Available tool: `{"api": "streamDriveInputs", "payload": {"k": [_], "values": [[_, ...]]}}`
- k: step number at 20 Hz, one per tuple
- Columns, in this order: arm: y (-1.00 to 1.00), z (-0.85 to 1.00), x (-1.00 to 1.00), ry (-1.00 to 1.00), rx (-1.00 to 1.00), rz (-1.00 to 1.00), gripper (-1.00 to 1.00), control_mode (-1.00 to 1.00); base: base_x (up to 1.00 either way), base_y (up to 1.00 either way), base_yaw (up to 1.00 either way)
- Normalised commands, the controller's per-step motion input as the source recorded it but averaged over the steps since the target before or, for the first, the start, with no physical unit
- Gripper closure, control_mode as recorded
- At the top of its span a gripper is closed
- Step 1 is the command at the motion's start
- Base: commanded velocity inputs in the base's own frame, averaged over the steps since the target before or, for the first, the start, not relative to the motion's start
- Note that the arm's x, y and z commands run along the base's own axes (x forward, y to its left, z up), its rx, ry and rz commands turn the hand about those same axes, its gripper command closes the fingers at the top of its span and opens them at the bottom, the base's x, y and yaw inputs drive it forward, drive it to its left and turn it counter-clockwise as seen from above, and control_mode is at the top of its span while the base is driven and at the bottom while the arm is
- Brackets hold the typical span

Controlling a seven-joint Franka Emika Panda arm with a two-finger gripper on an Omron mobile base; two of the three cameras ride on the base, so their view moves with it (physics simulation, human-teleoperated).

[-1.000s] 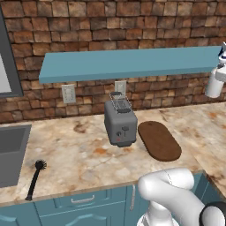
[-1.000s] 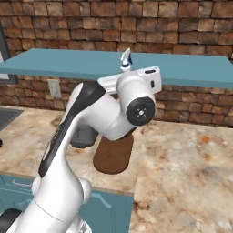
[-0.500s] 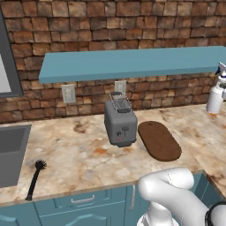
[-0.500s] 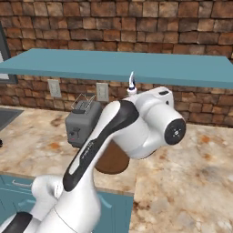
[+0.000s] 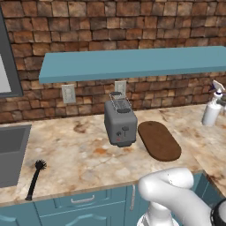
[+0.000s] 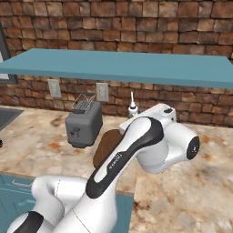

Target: Grab the spray bottle from the shelves, then place it next to the cutting board for sanitizing. Then grab the dish brush from the countertop next to the sink and place it next to the cutting board.

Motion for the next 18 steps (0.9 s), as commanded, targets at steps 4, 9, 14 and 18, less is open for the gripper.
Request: {"api": "streamDriveInputs", "payload": {"k": [4, 9, 14, 18], "values": [[-0.05, -0.56, 0.18, 0.00, 0.00, 0.20, 1.00, -1.00, 0.00, 0.00, 0.00], [-0.15, -0.56, 0.28, 0.00, 0.00, 0.20, 1.00, -1.00, 0.00, 0.00, 0.00], [-0.17, -0.55, 0.44, 0.00, 0.00, 0.15, 1.00, -1.00, 0.00, 0.00, 0.00], [-0.17, -0.52, 0.36, 0.00, 0.00, 0.14, 1.00, -1.00, 0.00, 0.00, 0.00]]}}
